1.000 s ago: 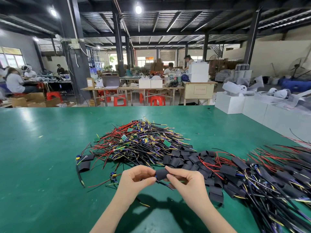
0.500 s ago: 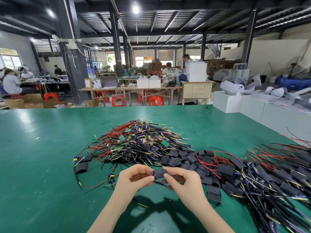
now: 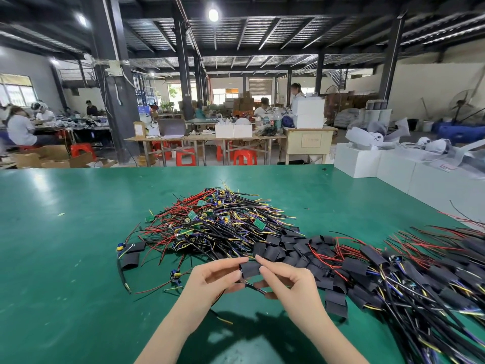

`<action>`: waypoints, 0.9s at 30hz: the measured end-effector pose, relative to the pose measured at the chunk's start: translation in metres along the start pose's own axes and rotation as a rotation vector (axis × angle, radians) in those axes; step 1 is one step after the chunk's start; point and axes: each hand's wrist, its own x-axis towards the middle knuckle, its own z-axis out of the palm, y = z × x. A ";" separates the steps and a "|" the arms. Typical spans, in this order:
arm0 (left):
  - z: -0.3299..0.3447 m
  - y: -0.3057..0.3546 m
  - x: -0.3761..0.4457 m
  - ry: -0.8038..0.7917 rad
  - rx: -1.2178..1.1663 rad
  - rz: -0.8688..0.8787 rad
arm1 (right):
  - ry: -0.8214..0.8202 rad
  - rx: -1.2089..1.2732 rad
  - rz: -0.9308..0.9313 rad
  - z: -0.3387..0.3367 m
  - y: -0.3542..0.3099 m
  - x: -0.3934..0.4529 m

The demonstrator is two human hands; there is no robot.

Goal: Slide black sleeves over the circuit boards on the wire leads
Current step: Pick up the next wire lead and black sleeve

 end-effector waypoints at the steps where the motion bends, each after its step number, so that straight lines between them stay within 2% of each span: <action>1: 0.000 0.000 0.000 0.014 -0.002 0.003 | 0.027 -0.006 0.000 0.001 0.001 0.000; 17: 0.005 -0.001 0.001 0.079 -0.101 -0.038 | -0.001 -0.300 -0.290 -0.001 0.007 0.000; 23: 0.003 -0.002 0.003 0.120 -0.136 -0.030 | 0.052 -0.437 -0.486 -0.004 -0.003 0.002; 27: 0.000 -0.002 0.003 0.105 -0.220 -0.028 | 0.071 -0.436 -0.524 -0.001 -0.001 0.000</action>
